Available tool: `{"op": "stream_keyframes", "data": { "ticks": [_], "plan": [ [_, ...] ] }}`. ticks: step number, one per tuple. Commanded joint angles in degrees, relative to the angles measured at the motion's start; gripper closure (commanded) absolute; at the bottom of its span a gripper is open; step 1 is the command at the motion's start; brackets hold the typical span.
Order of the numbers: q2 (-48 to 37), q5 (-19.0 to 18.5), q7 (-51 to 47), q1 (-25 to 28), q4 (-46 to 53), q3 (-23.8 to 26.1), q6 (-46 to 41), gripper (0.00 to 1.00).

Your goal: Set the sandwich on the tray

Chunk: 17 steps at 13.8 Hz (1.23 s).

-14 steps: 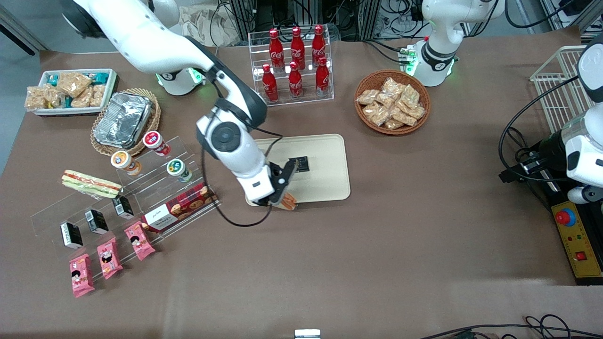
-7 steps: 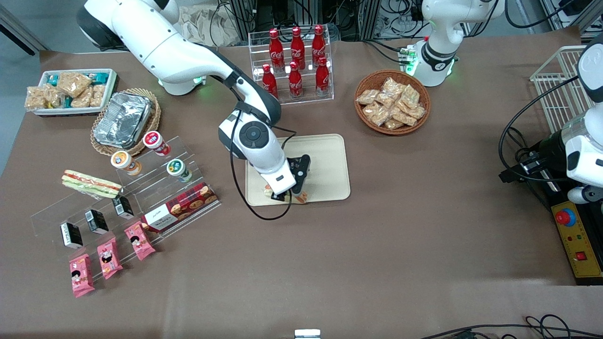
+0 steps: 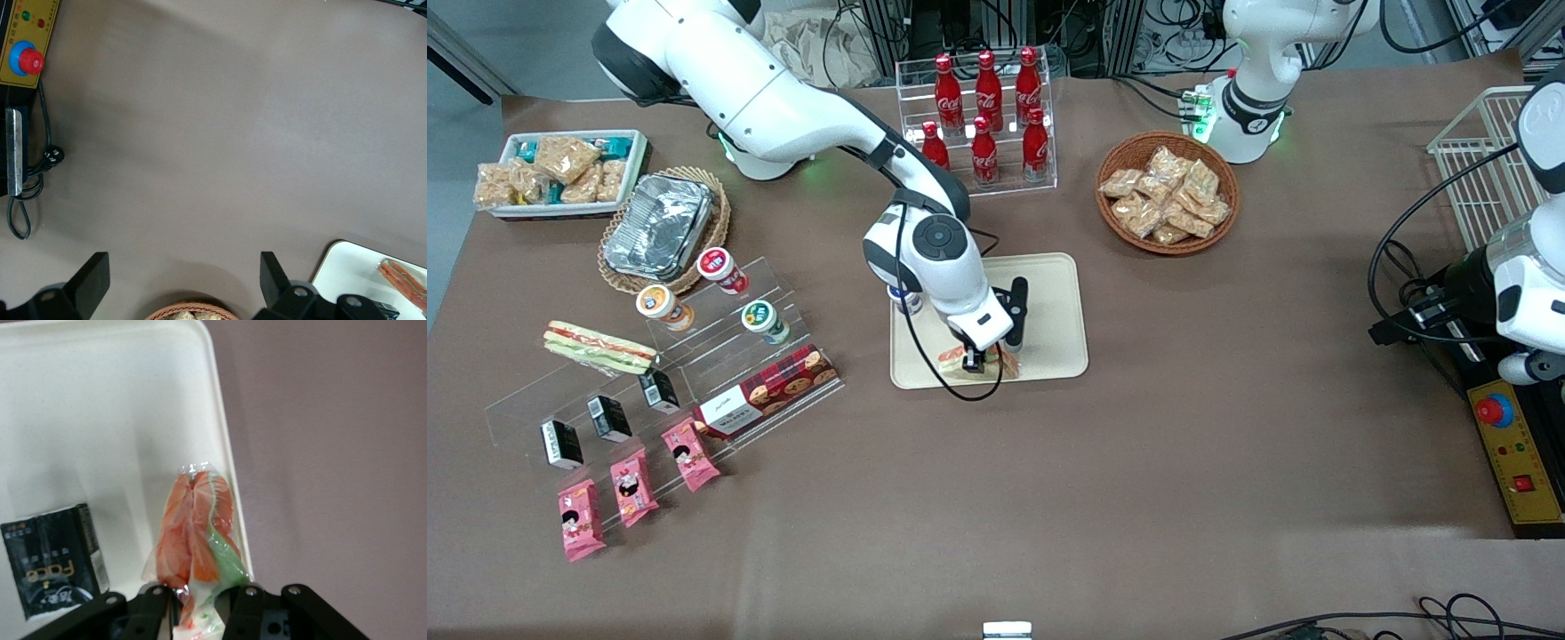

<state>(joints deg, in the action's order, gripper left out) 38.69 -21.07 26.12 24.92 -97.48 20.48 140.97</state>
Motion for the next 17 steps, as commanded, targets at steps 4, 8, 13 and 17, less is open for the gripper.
{"op": "stream_keyframes", "data": {
  "ticks": [4, 8, 13, 17],
  "plan": [
    [0.7, -1.3, -0.2, -0.1, 0.5, 0.4, 0.5, 0.01],
    [-0.9, -0.9, -0.6, -0.8, 0.5, 0.5, -1.4, 0.01],
    [-11.3, 8.6, -0.5, -5.0, 0.7, 1.1, -17.8, 0.01],
    [-22.8, 14.6, -0.7, -9.6, 1.6, -5.8, -29.9, 0.01]
  ]
}}
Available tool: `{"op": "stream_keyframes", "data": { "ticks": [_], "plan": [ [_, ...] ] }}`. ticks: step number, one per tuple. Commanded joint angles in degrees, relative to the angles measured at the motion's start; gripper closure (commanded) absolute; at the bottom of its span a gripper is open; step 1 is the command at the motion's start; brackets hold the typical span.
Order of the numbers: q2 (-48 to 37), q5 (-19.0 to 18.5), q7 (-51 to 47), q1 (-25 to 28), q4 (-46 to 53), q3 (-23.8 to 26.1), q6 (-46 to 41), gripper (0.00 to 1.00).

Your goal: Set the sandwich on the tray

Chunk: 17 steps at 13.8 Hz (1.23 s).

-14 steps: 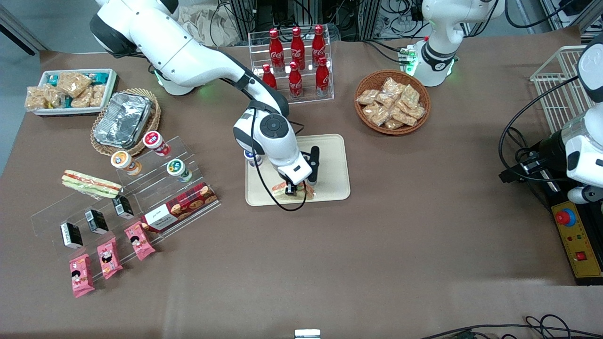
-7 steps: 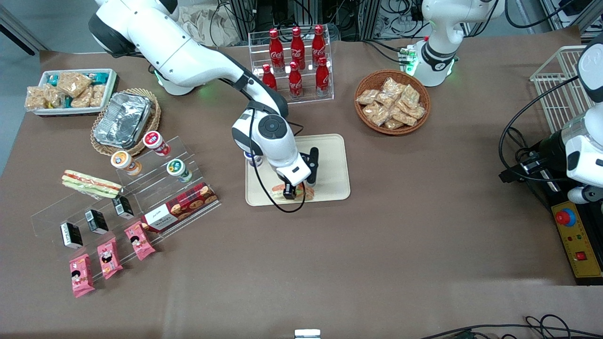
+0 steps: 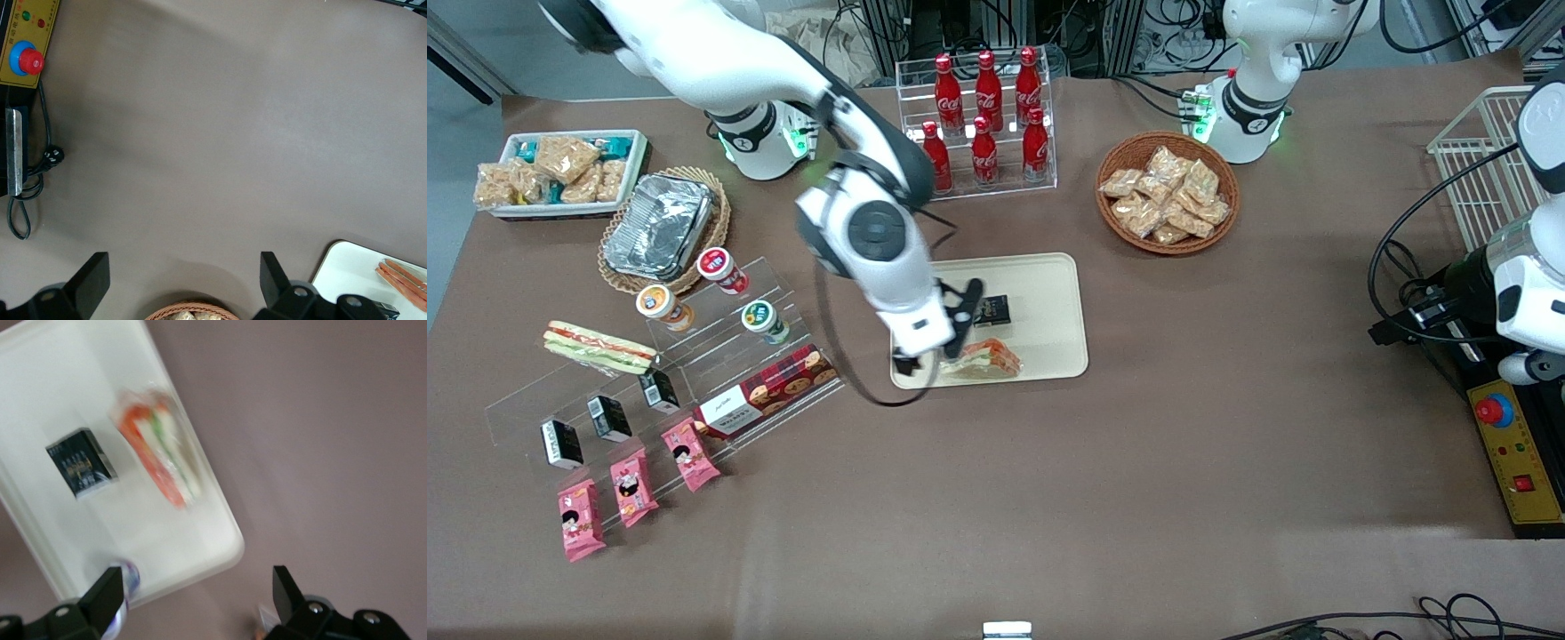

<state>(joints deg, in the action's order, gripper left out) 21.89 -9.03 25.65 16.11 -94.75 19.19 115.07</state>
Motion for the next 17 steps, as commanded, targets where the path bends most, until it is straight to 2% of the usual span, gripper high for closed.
{"op": "stream_keyframes", "data": {
  "ticks": [1, 5, 6, 7, 9, 12, 14, 17],
  "plan": [
    [-7.4, 2.7, -0.2, -0.9, -1.0, -8.5, -5.7, 0.01],
    [-6.1, 4.5, -1.6, -1.1, 3.2, -28.0, -6.8, 0.01],
    [-5.3, 7.9, -1.4, -1.2, 5.2, -32.3, -7.2, 0.01],
    [-5.5, 10.8, -1.4, -1.3, 5.8, -34.8, -7.6, 0.01],
    [-6.6, 11.7, -1.9, -1.6, 5.6, -40.1, -10.4, 0.01],
    [-9.5, 16.6, -6.8, -1.7, 5.5, -45.1, -11.5, 0.01],
    [-11.6, 17.1, -7.5, -1.8, 5.5, -45.7, -15.5, 0.01],
    [-14.1, 17.0, -7.7, -3.9, 5.5, -46.2, -16.2, 0.01]
  ]
}}
